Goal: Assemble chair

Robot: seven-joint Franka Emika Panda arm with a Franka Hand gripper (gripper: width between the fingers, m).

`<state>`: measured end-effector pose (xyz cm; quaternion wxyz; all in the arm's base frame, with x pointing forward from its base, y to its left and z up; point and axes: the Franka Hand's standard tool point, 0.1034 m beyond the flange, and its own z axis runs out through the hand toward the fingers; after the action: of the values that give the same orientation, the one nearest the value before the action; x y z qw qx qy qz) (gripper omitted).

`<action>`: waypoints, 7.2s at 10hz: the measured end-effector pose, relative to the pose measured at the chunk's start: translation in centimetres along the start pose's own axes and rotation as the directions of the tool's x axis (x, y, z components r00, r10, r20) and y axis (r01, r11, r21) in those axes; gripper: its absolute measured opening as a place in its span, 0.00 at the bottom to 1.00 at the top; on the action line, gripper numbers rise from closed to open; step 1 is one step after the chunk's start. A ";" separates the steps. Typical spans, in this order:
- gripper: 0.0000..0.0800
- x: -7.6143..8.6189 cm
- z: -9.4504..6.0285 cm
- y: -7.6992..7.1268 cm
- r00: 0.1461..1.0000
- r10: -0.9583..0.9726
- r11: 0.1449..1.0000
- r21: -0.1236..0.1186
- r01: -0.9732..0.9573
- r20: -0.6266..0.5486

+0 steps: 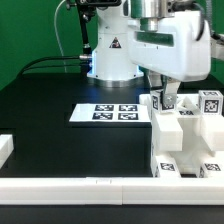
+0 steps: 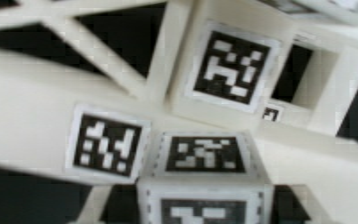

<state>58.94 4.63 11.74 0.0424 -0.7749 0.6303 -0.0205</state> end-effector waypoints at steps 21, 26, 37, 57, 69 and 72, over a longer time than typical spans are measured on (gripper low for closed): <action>0.35 -0.5 0.2 0.3 0.941 -0.339 0.939 -0.049 0.339 0.024; 0.35 -0.6 0.3 -0.2 0.950 0.313 0.950 -0.004 -0.313 0.010; 0.81 0.0 0.3 -0.1 0.759 -0.652 0.759 -0.007 0.652 -0.006; 0.36 -0.2 0.7 -0.1 0.821 0.571 0.821 0.002 -0.571 0.026; 0.70 -0.8 0.9 -0.2 0.732 -0.679 0.734 -0.041 0.678 -0.060; 0.35 -0.8 1.1 0.0 0.851 -0.522 0.853 -0.028 0.521 -0.062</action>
Offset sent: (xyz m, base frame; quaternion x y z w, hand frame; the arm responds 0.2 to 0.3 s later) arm 0.0000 0.0000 0.0000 0.0000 0.0000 0.0000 1.0000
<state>58.90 5.49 10.69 0.0101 -0.9158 0.3980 -0.0540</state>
